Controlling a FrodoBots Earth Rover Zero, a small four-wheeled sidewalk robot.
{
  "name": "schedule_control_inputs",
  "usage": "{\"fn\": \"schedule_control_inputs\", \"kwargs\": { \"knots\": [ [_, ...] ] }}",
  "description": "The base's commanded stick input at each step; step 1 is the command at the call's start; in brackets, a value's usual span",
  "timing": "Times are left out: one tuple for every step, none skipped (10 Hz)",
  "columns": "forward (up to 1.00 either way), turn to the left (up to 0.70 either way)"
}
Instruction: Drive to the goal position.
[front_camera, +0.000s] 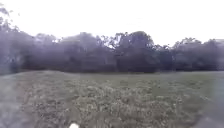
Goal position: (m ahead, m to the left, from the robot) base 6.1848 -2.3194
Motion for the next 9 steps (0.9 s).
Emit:
{"fn": "schedule_control_inputs", "kwargs": {
  "knots": [
    [0.70,0.00],
    [0.70,0.00],
    [0.70,0.00],
    [0.70,0.00],
    [0.70,0.00],
    [0.70,-0.35],
    [0.70,-0.30],
    [0.70,-0.18],
    [0.70,0.00]
  ]
}}
